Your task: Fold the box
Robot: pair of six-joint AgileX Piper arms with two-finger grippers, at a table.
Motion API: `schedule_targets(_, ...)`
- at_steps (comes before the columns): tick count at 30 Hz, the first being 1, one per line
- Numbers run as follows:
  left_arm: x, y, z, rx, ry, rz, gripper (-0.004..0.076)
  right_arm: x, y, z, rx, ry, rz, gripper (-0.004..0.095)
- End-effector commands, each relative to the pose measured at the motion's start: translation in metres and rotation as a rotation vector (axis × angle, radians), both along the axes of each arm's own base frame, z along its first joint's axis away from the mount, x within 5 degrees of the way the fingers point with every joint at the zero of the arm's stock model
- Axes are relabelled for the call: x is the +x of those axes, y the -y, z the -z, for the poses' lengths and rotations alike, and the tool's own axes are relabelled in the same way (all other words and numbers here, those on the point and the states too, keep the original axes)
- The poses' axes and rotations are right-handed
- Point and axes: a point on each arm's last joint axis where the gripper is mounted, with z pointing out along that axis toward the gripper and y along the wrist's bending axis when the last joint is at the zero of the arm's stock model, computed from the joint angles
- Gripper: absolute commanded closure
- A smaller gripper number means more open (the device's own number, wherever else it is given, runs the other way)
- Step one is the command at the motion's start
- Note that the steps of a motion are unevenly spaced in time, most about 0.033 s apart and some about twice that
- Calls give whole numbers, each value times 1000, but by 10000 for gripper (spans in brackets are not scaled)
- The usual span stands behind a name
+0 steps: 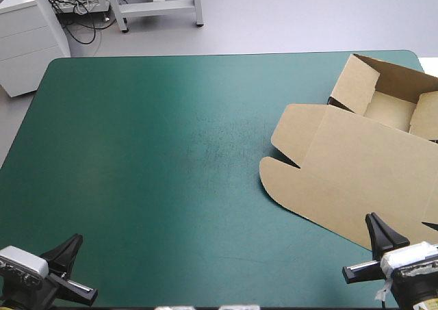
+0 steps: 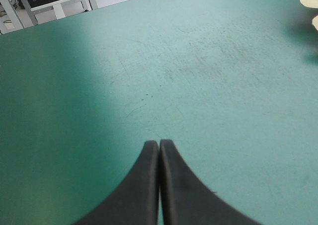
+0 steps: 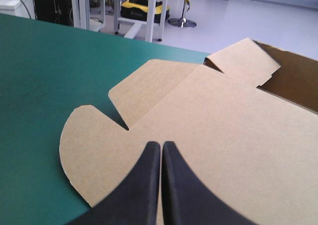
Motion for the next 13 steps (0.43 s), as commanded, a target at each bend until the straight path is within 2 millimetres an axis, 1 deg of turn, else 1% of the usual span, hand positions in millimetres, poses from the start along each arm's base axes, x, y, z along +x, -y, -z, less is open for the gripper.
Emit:
schedule_targets(1, -3, -1, -13, -50, 108, 2, 756, -12, 3, -12, 49, 120, 42, 912)
schedule_targets(8, -2, 0, -12, -77, 106, -2, 756, -11, 5, -6, 50, 39, 62, 912)
schedule_targets(13, -2, 0, -12, -96, 100, -7, 756, -11, 5, -6, 50, 39, 62, 912)
